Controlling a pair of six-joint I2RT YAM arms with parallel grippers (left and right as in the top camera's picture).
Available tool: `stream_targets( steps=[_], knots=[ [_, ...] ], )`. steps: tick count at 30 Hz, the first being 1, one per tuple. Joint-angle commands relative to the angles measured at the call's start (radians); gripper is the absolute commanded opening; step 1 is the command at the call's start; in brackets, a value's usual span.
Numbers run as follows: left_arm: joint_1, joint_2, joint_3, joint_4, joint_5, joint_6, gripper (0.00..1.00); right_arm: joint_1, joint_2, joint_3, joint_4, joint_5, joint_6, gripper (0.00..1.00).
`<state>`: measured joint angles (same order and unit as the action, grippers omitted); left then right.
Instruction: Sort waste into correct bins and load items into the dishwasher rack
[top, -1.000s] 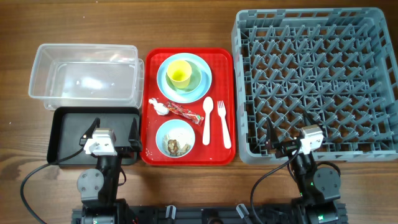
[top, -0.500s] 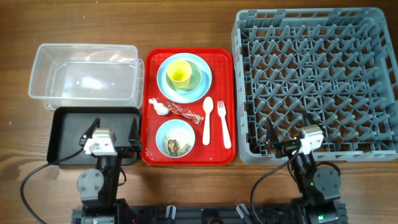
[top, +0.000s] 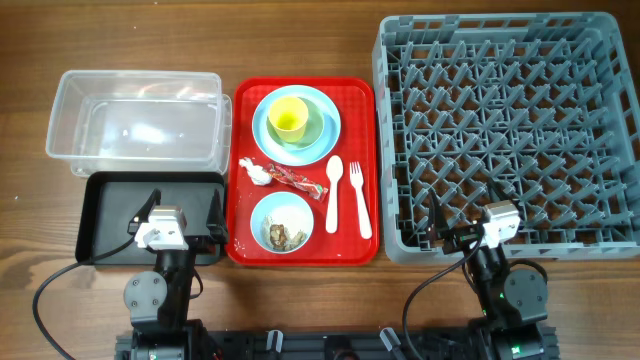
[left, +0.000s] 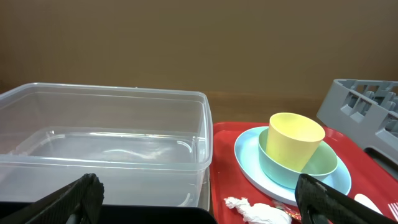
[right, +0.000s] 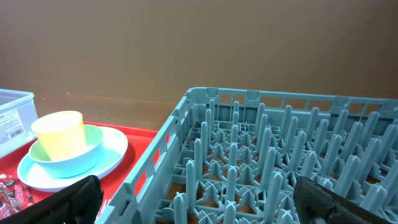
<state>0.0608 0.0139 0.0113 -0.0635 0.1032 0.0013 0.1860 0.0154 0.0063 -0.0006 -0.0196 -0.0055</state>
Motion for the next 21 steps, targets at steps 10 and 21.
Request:
stream_targets(
  steps=[10, 21],
  knots=[
    [-0.004, -0.007, -0.006, -0.001, 0.017, -0.016, 1.00, -0.004, -0.001, -0.001, 0.005, -0.004, -0.006, 1.00],
    [-0.004, 0.004, 0.168, -0.186, 0.087, -0.092, 1.00, -0.004, -0.001, -0.001, 0.005, -0.004, -0.006, 1.00]
  ],
)
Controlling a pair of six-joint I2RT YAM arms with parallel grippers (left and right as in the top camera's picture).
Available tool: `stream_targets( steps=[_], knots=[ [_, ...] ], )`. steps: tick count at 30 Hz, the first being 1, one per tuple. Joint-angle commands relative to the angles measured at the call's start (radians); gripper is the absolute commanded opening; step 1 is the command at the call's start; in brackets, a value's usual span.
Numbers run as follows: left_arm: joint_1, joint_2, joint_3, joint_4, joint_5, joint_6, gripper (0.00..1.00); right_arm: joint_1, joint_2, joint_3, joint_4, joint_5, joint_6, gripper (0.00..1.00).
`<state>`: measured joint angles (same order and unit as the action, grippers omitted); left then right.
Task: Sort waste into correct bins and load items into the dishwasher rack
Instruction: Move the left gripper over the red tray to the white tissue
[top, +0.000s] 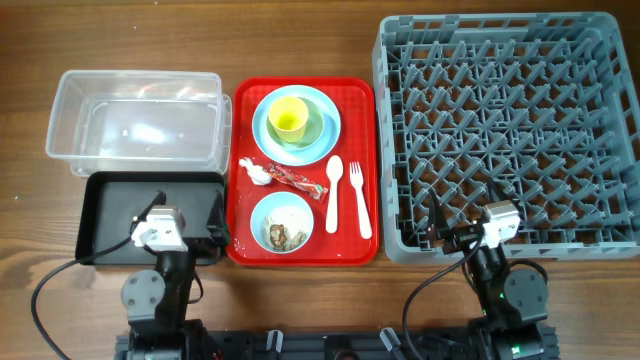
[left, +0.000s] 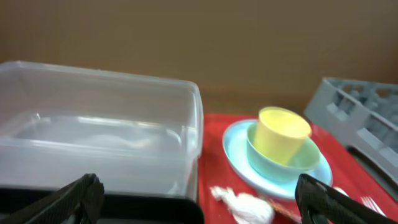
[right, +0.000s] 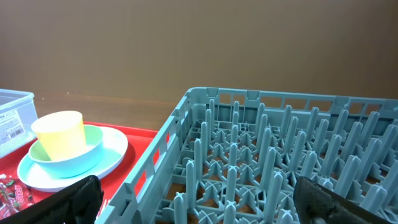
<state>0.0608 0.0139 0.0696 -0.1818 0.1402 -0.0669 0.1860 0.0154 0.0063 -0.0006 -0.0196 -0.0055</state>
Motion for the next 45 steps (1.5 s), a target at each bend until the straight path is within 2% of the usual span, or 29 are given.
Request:
stream_targets(
  steps=[1, 6, 9, 18, 20, 23, 28, 29, 30, 31, 32, 33, 34, 37, 40, 45],
  knots=[
    [-0.004, 0.018, 0.150, -0.104, 0.051, -0.024, 1.00, -0.004, -0.001, -0.001, 0.005, -0.004, -0.006, 1.00],
    [-0.004, 0.146, 0.346, -0.206, 0.055, -0.016, 1.00, -0.004, -0.001, -0.001, 0.005, -0.004, -0.006, 1.00],
    [-0.004, 0.269, 0.498, -0.257, 0.129, -0.016, 1.00, -0.004, -0.001, -0.001, 0.005, -0.004, -0.006, 1.00],
    [-0.004, 0.741, 0.940, -0.636, 0.312, -0.016, 1.00, -0.004, -0.001, -0.001, 0.005, -0.004, -0.006, 1.00],
    [-0.004, 0.816, 0.972, -0.643, 0.315, -0.022, 1.00, -0.004, -0.001, -0.001, 0.005, -0.004, -0.006, 1.00],
    [-0.004, 0.892, 0.975, -0.653, 0.381, -0.071, 1.00, -0.004, -0.001, -0.001, 0.005, -0.004, -0.006, 1.00],
    [-0.005, 0.999, 0.974, -0.679, 0.504, -0.085, 1.00, -0.004, -0.001, -0.001, 0.005, -0.004, -0.006, 1.00],
    [-0.005, 1.023, 0.974, -0.682, 0.523, -0.111, 0.93, -0.004, -0.001, -0.001, 0.005, -0.004, -0.006, 1.00],
    [-0.008, 1.051, 0.974, -0.683, 0.534, -0.153, 0.73, -0.004, -0.001, -0.001, 0.005, -0.004, -0.006, 1.00],
    [-0.013, 1.070, 0.974, -0.685, 0.533, -0.190, 0.61, -0.004, -0.001, -0.001, 0.005, -0.004, -0.006, 1.00],
    [-0.020, 1.088, 0.974, -0.689, 0.533, -0.216, 0.57, -0.004, -0.001, -0.001, 0.005, -0.004, -0.006, 1.00],
    [-0.031, 1.104, 0.974, -0.692, 0.530, -0.237, 0.47, -0.004, -0.001, -0.001, 0.005, -0.004, -0.006, 1.00],
    [-0.059, 1.128, 0.974, -0.700, 0.514, -0.271, 0.29, -0.004, -0.001, -0.001, 0.005, -0.004, -0.006, 1.00],
    [-0.142, 1.155, 0.974, -0.703, 0.387, -0.348, 0.29, -0.004, -0.001, -0.001, 0.005, -0.004, -0.006, 1.00],
    [-0.242, 1.168, 0.974, -0.698, 0.204, -0.433, 0.40, -0.004, -0.001, -0.001, 0.005, -0.004, -0.006, 1.00],
    [-0.395, 1.178, 0.974, -0.678, -0.095, -0.537, 0.43, -0.004, -0.001, -0.001, 0.005, -0.004, -0.006, 1.00]
  ],
)
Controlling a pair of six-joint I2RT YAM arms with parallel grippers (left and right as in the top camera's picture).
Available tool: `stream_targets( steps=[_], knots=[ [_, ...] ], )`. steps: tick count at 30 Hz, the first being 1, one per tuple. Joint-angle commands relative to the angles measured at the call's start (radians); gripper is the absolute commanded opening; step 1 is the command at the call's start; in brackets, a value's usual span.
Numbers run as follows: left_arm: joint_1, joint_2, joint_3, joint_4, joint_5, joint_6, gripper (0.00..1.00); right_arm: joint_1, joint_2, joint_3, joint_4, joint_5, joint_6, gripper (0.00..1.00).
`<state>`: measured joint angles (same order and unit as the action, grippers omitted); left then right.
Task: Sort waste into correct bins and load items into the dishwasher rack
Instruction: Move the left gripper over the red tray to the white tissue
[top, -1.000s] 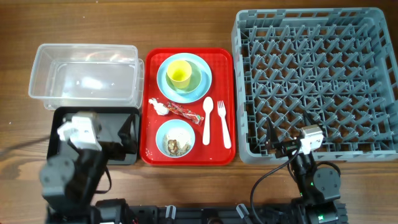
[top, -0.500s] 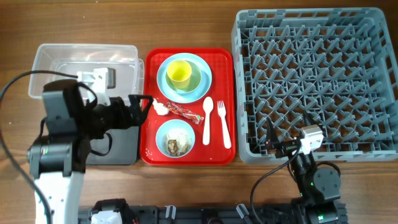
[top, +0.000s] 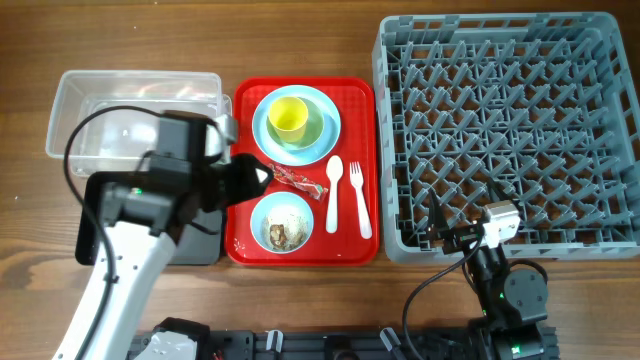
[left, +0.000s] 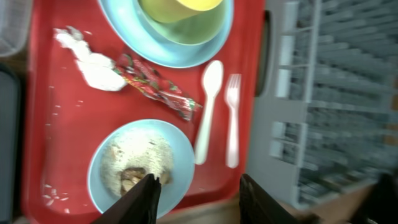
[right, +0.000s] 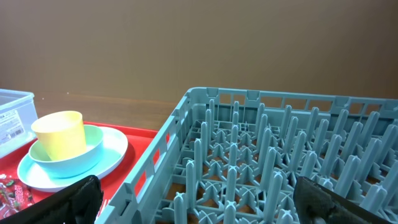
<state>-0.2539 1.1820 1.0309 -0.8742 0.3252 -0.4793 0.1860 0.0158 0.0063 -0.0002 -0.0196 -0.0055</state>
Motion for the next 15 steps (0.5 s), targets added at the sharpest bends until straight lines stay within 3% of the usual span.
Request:
stream_targets(
  steps=[1, 7, 11, 15],
  knots=[
    [-0.103, 0.014, 0.013, 0.019, -0.317, -0.148, 0.44, -0.004, -0.002, -0.001, 0.005, -0.004, -0.006, 1.00],
    [-0.187, 0.089, 0.013, 0.028, -0.450, -0.212, 0.42, -0.004, -0.002, -0.001, 0.005, -0.004, -0.006, 1.00],
    [-0.185, 0.175, 0.013, 0.030, -0.526, -0.247, 0.24, -0.004, -0.002, -0.001, 0.005, -0.004, -0.006, 1.00],
    [-0.166, 0.266, 0.013, 0.032, -0.524, -0.247, 0.26, -0.004, -0.002, -0.001, 0.005, -0.004, -0.006, 1.00]
  ],
)
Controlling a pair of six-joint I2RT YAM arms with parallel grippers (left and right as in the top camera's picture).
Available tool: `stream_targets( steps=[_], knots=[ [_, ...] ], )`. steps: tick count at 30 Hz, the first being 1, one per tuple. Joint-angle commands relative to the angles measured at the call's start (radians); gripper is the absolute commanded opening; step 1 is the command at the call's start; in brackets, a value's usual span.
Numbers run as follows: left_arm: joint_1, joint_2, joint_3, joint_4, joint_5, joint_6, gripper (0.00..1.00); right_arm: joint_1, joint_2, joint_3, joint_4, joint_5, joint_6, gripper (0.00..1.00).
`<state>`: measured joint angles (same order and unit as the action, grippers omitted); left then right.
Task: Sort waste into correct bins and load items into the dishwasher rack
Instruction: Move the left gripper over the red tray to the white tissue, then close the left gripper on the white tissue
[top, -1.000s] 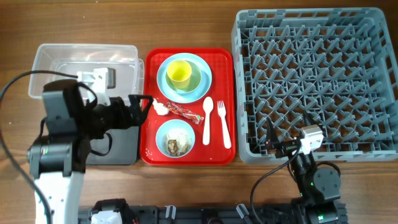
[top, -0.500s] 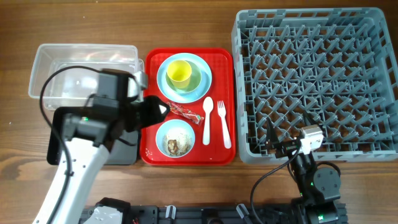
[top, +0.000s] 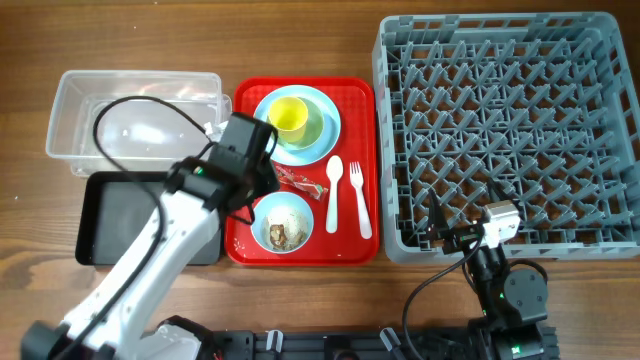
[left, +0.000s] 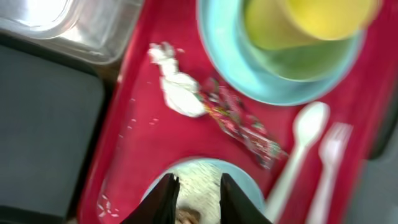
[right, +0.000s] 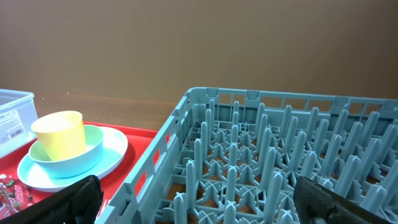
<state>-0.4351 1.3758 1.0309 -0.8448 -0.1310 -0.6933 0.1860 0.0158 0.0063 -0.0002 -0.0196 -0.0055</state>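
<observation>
The red tray (top: 352, 245) holds a crumpled white napkin (left: 177, 93), a red wrapper (left: 242, 124), a white spoon (top: 333, 190) and fork (top: 358, 200), and a small blue bowl (top: 283, 222) with food scraps. A yellow cup (top: 288, 115) sits in a green bowl on the blue plate (top: 265, 125). My left gripper (left: 198, 202) hovers open over the small bowl's near-left side, just below the napkin, its jaws a narrow gap apart. My right gripper (right: 199, 205) rests wide open and empty at the front edge of the grey rack (top: 510, 130).
A clear plastic bin (top: 135, 120) stands left of the tray, with a black bin (top: 110, 200) in front of it; my left arm crosses the black bin. The rack fills the table's right side.
My left gripper has come closer to the tray, now over the small bowl beside the napkin and wrapper, and its jaws stand nearer together. The right arm has not moved.
Both arms were parked at the table's front edge, jaws wide open. The left wrist then shifted slightly at its parked spot. By the last moment it had reached out above the tray, and now it hangs low over the small bowl and napkin.
</observation>
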Motion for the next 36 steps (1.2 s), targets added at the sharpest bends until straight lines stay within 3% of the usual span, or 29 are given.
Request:
stream_targets(
  steps=[1, 6, 10, 24, 36],
  knots=[
    [0.019, 0.088, 0.013, 0.002, -0.068, -0.033, 0.27, -0.004, -0.002, -0.001, 0.005, -0.004, -0.006, 1.00],
    [0.029, 0.182, 0.013, 0.008, -0.063, -0.033, 0.31, -0.004, -0.002, -0.001, 0.005, -0.004, -0.006, 1.00],
    [0.029, 0.229, 0.013, 0.050, -0.031, -0.032, 0.51, -0.004, -0.002, -0.001, 0.005, -0.004, -0.006, 1.00],
    [0.028, 0.336, 0.010, 0.117, -0.010, -0.018, 0.43, -0.004, -0.002, -0.001, 0.005, -0.004, -0.006, 1.00],
    [0.027, 0.339, -0.008, 0.186, -0.084, -0.018, 0.47, -0.004, -0.002, -0.001, 0.005, -0.004, -0.006, 1.00]
  ],
)
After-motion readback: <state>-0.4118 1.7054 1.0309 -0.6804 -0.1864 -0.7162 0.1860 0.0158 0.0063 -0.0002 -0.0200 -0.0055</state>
